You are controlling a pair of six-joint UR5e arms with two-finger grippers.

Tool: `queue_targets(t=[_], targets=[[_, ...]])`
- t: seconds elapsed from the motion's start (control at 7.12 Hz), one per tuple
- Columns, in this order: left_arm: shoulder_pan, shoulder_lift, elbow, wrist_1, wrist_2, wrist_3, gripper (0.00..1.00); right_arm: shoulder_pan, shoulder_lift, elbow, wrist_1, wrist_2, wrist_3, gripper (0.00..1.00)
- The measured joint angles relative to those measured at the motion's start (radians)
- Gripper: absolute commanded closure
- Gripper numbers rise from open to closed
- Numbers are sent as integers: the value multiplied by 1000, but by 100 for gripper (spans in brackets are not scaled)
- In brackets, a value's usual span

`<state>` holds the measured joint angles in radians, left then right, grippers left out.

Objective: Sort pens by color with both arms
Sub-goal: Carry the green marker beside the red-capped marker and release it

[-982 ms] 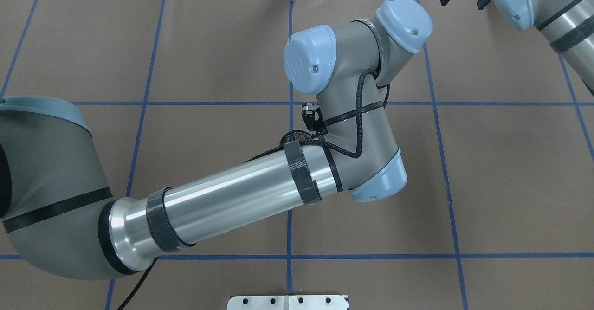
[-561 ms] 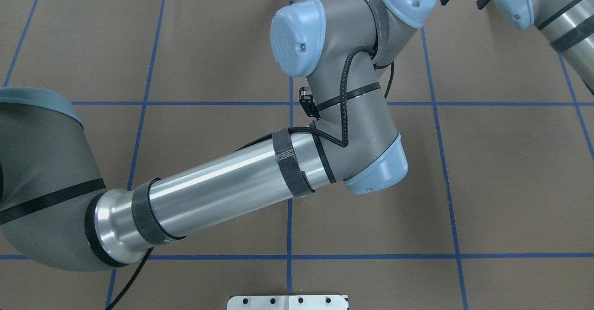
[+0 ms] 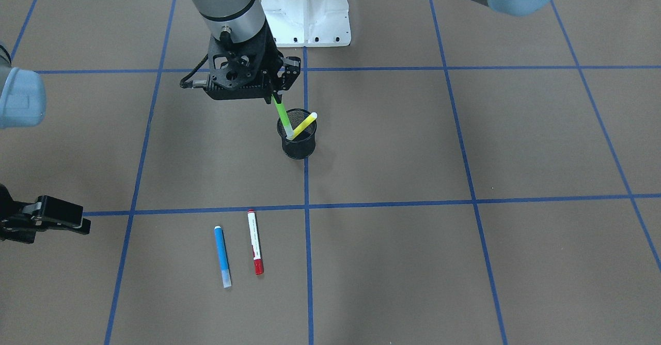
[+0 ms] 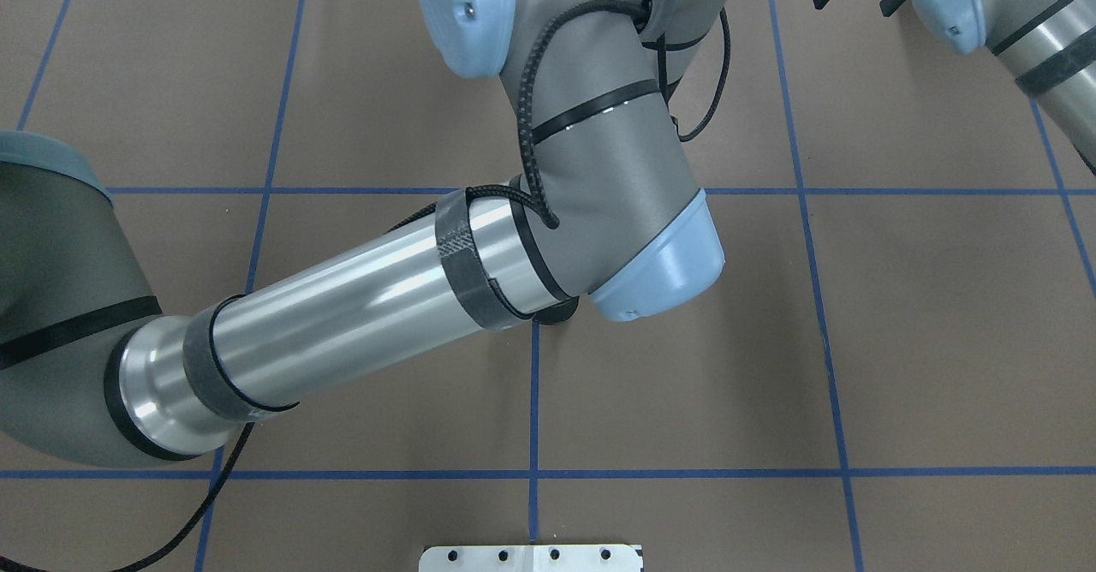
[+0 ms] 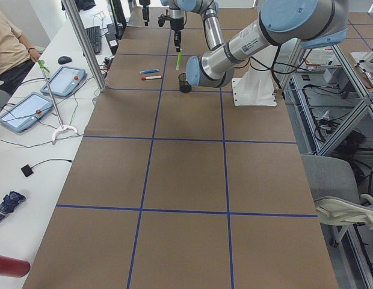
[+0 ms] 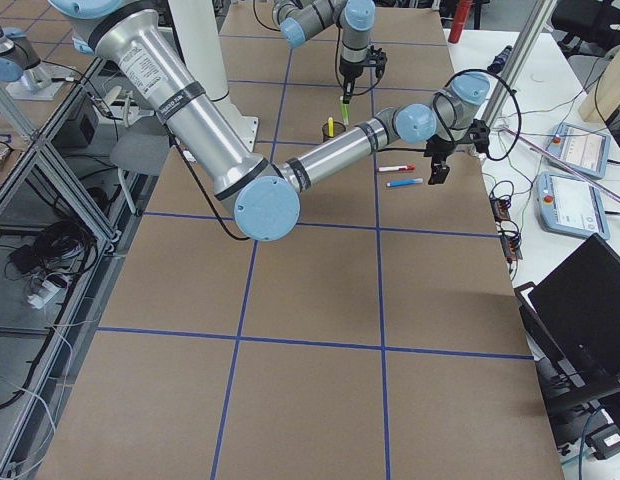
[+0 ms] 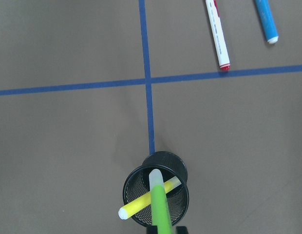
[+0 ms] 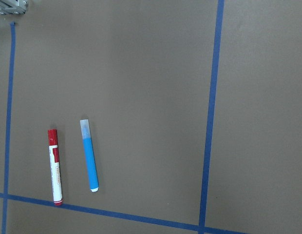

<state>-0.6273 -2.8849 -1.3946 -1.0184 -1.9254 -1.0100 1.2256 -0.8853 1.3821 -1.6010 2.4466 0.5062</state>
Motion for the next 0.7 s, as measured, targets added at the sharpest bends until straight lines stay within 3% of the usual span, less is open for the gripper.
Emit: queue_targets(t=[0.7], targets=[[-64,101,-63,-219,50,-103,94,-4,-2,1,1,-21,-1,0]])
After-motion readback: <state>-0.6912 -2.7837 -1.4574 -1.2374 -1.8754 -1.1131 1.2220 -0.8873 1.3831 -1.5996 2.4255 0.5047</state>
